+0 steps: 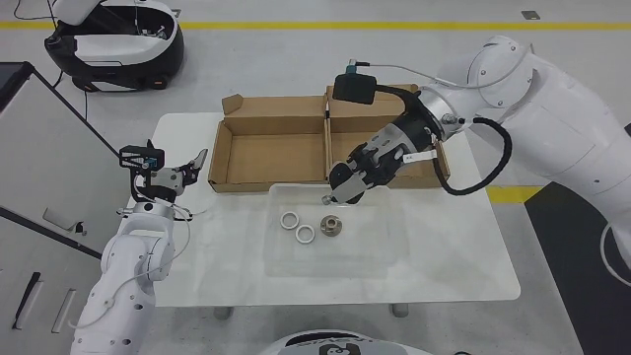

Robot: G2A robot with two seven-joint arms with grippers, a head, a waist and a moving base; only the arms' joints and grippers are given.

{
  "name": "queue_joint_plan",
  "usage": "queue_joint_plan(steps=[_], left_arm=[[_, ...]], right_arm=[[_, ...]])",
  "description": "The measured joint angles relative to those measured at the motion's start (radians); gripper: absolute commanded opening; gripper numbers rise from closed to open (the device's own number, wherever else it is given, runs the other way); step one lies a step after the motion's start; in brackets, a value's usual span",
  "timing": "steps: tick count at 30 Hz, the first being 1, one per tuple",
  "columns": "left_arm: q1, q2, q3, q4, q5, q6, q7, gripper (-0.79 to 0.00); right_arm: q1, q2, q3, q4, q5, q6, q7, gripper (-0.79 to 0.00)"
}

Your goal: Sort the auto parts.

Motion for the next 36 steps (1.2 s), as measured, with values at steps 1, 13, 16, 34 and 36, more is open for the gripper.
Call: queue_joint_plan(steps=[1,13,16,34,36], left_arm=[[0.000,0.000,0.000,0.000,0.000,0.000,0.000,0.000],[0.000,0.000,0.000,0.000,0.000,0.000,0.000,0.000],[0.000,0.000,0.000,0.000,0.000,0.000,0.000,0.000],[0.000,0.000,0.000,0.000,0.000,0.000,0.000,0.000],[0.000,0.000,0.000,0.000,0.000,0.000,0.000,0.000]], right_arm=[[0.000,0.000,0.000,0.000,0.000,0.000,0.000,-0.785],[-0.103,0.021,0.118,-0.074,0.135,-0.036,-0.036,-0.785],[-0.146,0.029,0.165,-0.105,0.187,-0.049,-0.050,-0.785],[-0.380,-0.056,0.425,-0.287,0.490,-0.103,-0.104,-0.785],[-0.399,-0.080,0.451,-0.296,0.514,-0.095,-0.096,-0.785]])
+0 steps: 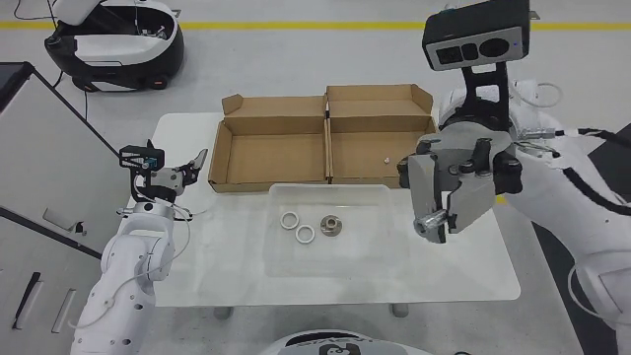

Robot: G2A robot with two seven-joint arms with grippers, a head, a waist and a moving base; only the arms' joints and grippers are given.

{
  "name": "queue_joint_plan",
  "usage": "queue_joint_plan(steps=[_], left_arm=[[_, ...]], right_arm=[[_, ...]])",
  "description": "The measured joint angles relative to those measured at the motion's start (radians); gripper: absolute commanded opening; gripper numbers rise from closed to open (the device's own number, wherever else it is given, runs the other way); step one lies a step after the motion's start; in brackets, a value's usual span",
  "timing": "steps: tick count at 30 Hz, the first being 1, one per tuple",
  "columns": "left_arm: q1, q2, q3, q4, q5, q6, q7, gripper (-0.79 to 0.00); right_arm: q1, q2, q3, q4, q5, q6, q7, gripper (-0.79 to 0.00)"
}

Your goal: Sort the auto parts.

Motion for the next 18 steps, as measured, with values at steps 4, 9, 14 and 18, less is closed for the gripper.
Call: queue_joint_plan(steps=[4,9,14,18], left_arm=[[0.000,0.000,0.000,0.000,0.000,0.000,0.000,0.000],[0.000,0.000,0.000,0.000,0.000,0.000,0.000,0.000],[0.000,0.000,0.000,0.000,0.000,0.000,0.000,0.000],[0.000,0.000,0.000,0.000,0.000,0.000,0.000,0.000]], right_arm=[[-0.034,-0.048,0.043,-0.002,0.031,0.022,0.022,-0.785],[-0.065,-0.099,0.077,0.009,0.049,0.052,0.052,-0.785],[-0.065,-0.098,0.077,0.009,0.048,0.052,0.052,-0.785],[-0.067,-0.098,0.078,0.006,0.046,0.053,0.049,-0.785]])
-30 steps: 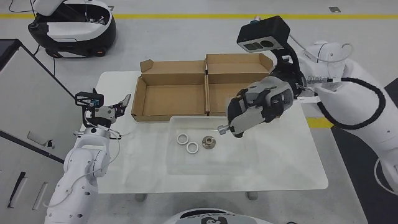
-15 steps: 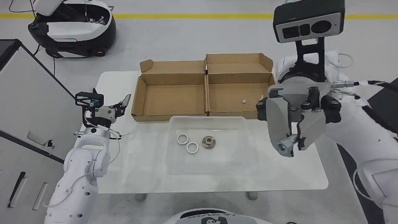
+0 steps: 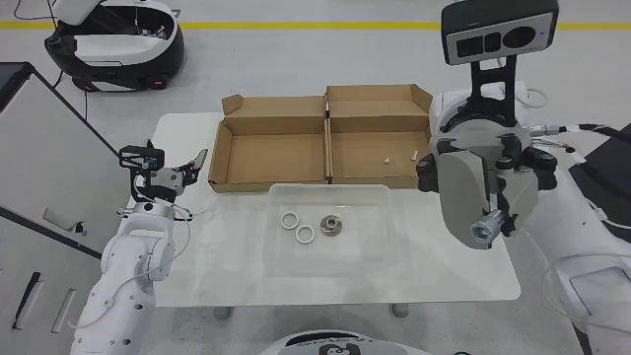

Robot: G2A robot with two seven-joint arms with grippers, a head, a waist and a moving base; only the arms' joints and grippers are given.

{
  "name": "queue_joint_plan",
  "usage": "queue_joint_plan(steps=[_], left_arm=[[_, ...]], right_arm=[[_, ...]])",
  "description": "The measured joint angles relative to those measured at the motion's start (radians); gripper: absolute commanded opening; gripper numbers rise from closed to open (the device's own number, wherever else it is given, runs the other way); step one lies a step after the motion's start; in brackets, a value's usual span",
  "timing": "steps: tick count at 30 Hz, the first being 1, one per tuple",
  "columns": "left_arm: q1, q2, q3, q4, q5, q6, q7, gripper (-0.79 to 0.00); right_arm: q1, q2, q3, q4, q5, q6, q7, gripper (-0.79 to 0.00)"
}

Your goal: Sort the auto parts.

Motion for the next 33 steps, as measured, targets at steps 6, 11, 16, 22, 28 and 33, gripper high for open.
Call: queue_joint_plan(steps=[6,11,16,22,28,33], left_arm=[[0.000,0.000,0.000,0.000,0.000,0.000,0.000,0.000],[0.000,0.000,0.000,0.000,0.000,0.000,0.000,0.000],[0.000,0.000,0.000,0.000,0.000,0.000,0.000,0.000],[0.000,0.000,0.000,0.000,0.000,0.000,0.000,0.000],[0.000,0.000,0.000,0.000,0.000,0.000,0.000,0.000],[0.000,0.000,0.000,0.000,0.000,0.000,0.000,0.000]], right_arm=[[-0.072,-0.017,0.009,-0.046,0.043,-0.021,-0.035,-0.785],[-0.105,-0.037,0.028,-0.066,0.101,-0.037,-0.033,-0.785],[-0.114,-0.054,0.042,-0.052,0.062,-0.015,-0.021,-0.785],[-0.108,-0.065,0.048,-0.039,-0.043,0.050,-0.044,-0.785],[-0.107,-0.073,0.059,-0.038,-0.146,0.110,-0.082,-0.785],[-0.124,-0.088,0.064,-0.059,-0.108,0.089,-0.092,-0.785]])
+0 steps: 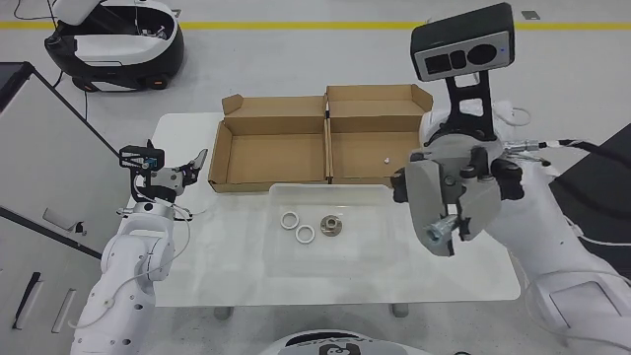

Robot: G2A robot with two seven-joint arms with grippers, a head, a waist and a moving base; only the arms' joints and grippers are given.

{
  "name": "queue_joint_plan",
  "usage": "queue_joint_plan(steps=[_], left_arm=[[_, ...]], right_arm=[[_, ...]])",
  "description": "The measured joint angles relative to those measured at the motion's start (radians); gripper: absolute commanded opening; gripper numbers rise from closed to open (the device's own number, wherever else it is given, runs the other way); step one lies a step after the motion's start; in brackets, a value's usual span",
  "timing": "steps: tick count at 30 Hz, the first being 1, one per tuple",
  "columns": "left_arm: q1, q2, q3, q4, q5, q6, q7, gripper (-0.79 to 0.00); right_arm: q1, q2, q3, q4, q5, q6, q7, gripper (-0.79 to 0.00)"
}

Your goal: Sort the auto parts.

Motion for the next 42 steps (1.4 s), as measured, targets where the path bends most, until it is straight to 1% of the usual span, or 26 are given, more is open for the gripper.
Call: queue_joint_plan(steps=[6,9,11,14,21,26,33,38,42], left_arm=[[0.000,0.000,0.000,0.000,0.000,0.000,0.000,0.000],[0.000,0.000,0.000,0.000,0.000,0.000,0.000,0.000],[0.000,0.000,0.000,0.000,0.000,0.000,0.000,0.000],[0.000,0.000,0.000,0.000,0.000,0.000,0.000,0.000],[0.000,0.000,0.000,0.000,0.000,0.000,0.000,0.000],[0.000,0.000,0.000,0.000,0.000,0.000,0.000,0.000],[0.000,0.000,0.000,0.000,0.000,0.000,0.000,0.000],[0.000,0.000,0.000,0.000,0.000,0.000,0.000,0.000],[0.000,0.000,0.000,0.000,0.000,0.000,0.000,0.000]], right_arm=[[-0.013,-0.027,-0.011,-0.021,0.120,-0.044,0.032,-0.785],[-0.012,-0.041,-0.017,-0.023,0.162,-0.059,0.044,-0.785],[-0.010,-0.047,-0.018,-0.019,0.164,-0.058,0.047,-0.785],[-0.006,-0.054,-0.015,-0.010,0.132,-0.042,0.044,-0.785],[-0.003,-0.058,0.000,0.002,-0.055,0.056,-0.008,-0.785],[-0.012,-0.065,0.001,-0.009,-0.096,0.073,-0.032,-0.785],[-0.035,-0.091,-0.015,-0.024,-0.006,-0.008,-0.039,-0.785],[-0.045,-0.109,-0.030,-0.030,0.029,-0.054,-0.050,-0.785],[-0.046,-0.111,-0.032,-0.030,0.033,-0.060,-0.052,-0.785]])
